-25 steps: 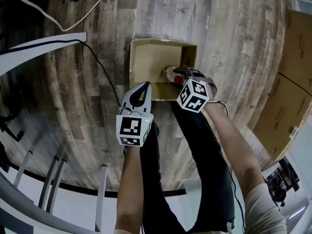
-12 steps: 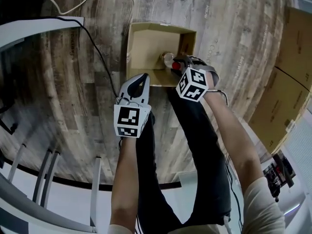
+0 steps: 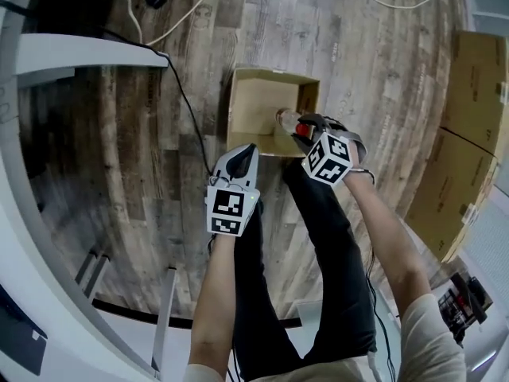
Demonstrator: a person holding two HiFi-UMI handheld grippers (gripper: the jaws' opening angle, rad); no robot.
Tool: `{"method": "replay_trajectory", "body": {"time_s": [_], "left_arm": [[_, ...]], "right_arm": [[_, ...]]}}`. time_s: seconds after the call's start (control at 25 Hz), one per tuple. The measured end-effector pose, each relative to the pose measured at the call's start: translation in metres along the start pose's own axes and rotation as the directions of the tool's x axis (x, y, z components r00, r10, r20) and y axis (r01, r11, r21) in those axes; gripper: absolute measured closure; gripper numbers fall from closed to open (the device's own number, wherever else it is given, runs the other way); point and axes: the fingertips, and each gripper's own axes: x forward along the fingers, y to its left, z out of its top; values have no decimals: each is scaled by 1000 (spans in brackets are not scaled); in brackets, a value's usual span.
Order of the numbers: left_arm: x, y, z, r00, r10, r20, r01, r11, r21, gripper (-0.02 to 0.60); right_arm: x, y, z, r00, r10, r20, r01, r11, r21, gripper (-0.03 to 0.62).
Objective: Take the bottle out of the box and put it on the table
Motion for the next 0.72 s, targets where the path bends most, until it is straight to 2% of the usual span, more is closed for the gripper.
{"method": "replay_trajectory", "body": {"time_s": [0.36,0.72], "left_arm": [[-97,-27,106,999,26,30,-26,999,29,569],[-189,-58,217,994,58,92,-63,997,52,569]], "right_arm": [[-154,-3,79,998,22,58,-21,1000,-15,413],[-314,-1,160,997,35,65,-26,990,-138,413]]}}
